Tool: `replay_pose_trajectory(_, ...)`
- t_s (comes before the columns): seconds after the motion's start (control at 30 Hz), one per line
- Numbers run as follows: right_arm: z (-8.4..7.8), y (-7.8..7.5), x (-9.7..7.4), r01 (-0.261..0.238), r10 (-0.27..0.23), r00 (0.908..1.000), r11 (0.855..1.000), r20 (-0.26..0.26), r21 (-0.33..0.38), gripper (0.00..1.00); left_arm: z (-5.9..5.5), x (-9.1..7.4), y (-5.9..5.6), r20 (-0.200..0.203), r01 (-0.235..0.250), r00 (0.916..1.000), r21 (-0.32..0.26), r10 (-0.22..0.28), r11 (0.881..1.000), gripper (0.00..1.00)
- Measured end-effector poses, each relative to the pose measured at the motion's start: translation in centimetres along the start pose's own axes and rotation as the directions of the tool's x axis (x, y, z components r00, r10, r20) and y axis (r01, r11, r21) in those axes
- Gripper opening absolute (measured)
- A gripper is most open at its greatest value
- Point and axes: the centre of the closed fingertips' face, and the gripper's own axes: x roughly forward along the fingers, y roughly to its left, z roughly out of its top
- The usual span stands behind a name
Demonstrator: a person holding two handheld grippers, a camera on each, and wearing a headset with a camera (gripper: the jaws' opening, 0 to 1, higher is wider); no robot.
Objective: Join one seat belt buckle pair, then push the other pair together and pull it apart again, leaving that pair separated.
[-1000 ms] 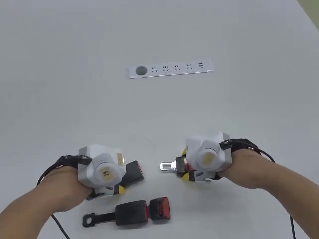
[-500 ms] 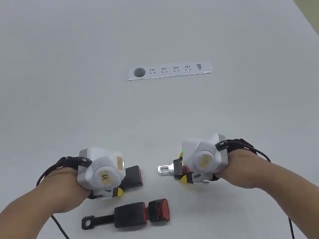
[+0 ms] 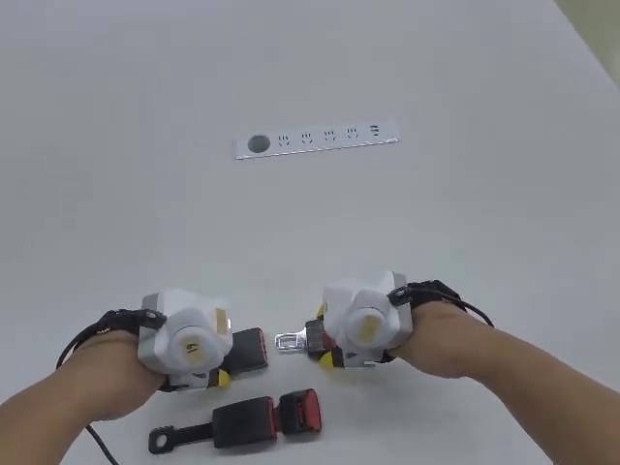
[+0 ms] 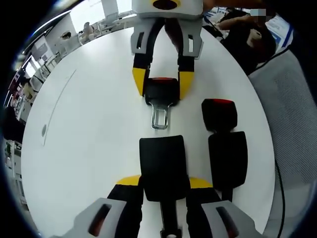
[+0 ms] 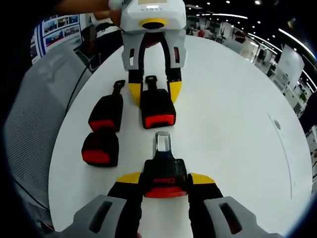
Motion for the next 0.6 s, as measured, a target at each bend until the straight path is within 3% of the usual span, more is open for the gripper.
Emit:
replay_pose_trajectory(0.23,1.3,0.4,0.9,-0.007,0.007,0.999,1.0,0.045,-0.019,0.32,0.0,0.1,0.0,-0.002,0.008,1.0,0.004,-0.008,1.0,0.34)
replay_pose_trajectory(0.6,2.1,0.7,1.6,-0.008,0.01,0.9986,0.999,0.052,-0.037,0.32,0.3,0.0,-0.1,0.005,0.013,0.9999,0.045,-0.013,0.999,0.33)
